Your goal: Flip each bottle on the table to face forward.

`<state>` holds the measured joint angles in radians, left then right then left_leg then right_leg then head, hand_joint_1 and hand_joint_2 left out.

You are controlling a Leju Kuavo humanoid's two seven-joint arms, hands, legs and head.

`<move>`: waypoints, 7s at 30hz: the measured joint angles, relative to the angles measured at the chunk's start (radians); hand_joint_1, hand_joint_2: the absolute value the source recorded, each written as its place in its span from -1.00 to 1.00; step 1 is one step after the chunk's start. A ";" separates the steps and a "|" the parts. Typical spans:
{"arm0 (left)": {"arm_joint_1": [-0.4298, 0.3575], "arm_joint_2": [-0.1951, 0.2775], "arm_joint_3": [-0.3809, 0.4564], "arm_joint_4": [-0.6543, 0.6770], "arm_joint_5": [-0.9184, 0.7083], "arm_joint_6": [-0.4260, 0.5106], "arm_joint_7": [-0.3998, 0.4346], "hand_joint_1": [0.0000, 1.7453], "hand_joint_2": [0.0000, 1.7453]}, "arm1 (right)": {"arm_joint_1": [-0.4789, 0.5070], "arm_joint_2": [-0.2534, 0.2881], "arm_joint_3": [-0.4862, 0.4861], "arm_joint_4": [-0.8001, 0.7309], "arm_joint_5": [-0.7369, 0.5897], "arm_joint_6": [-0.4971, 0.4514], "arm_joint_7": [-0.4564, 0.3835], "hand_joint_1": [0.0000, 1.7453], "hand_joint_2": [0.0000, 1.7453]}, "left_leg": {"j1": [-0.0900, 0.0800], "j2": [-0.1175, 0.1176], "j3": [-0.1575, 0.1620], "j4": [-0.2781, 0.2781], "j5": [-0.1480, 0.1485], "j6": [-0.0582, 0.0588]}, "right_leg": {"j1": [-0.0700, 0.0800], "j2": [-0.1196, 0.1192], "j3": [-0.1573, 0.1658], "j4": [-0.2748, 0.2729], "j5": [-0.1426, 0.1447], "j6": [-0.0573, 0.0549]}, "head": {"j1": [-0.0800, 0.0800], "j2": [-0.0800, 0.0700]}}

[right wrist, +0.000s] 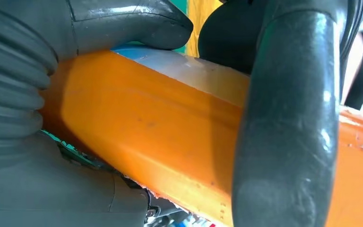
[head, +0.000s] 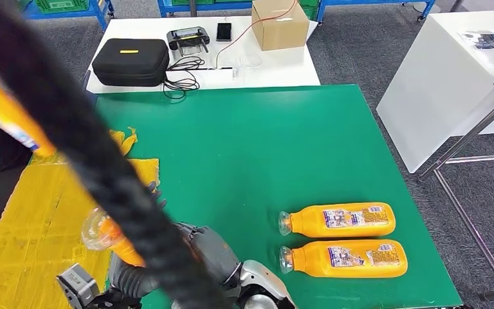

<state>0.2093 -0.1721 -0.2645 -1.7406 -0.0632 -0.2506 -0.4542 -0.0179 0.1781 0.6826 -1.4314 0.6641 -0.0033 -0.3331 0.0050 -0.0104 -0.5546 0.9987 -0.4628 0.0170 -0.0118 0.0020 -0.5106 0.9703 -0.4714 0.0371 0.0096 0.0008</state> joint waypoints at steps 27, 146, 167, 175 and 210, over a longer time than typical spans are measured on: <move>0.034 0.014 -0.022 -0.036 -0.639 0.400 -0.027 1.00 1.00 | 0.113 -0.182 0.110 -0.147 0.038 -0.301 0.206 -1.00 1.00 | -0.001 0.001 -0.004 0.000 0.000 0.000 | -0.001 0.001 -0.006 0.000 0.000 0.000 | 0.000 0.000; -0.105 0.055 0.336 -0.036 -0.125 0.026 -0.136 -1.00 -1.00 | 0.461 0.024 -1.413 -0.573 0.739 0.218 -0.150 -1.00 1.00 | -0.001 0.004 -0.008 0.000 0.003 0.003 | -0.002 0.006 -0.010 0.000 0.005 0.002 | 0.000 0.000; -0.109 0.055 0.337 -0.034 -0.113 0.006 -0.125 -1.00 -1.00 | 0.419 -0.074 -1.261 -0.466 0.673 0.150 0.057 -1.00 1.00 | -0.001 0.004 -0.008 0.000 0.003 0.003 | -0.002 0.006 -0.010 0.000 0.005 0.002 | 0.000 0.000; -0.113 0.055 0.337 -0.031 -0.107 0.000 -0.119 -1.00 -1.00 | 0.425 -0.176 -1.094 -0.405 0.614 0.096 0.201 -1.00 1.00 | -0.001 0.005 -0.009 0.000 0.003 0.003 | -0.002 0.006 -0.010 0.000 0.005 0.002 | 0.000 0.000; -0.255 0.045 0.315 0.056 -0.048 -0.015 -0.074 -1.00 -1.00 | 0.098 -0.576 -0.063 0.008 0.318 -0.042 0.783 1.00 1.00 | 0.029 0.046 0.052 -0.002 -0.024 -0.014 | 0.028 0.048 0.031 -0.016 0.001 -0.019 | 0.000 0.000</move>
<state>-0.0460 -0.1266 0.0502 -1.6843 -0.1110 -0.2660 -0.5285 0.0806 -0.3981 0.6196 -1.4237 0.9817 -0.0455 0.4501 0.0338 0.0353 -0.5025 0.9969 -0.4867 0.0034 0.0161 0.0505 -0.4800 0.9542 -0.4700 0.0186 0.0097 0.0008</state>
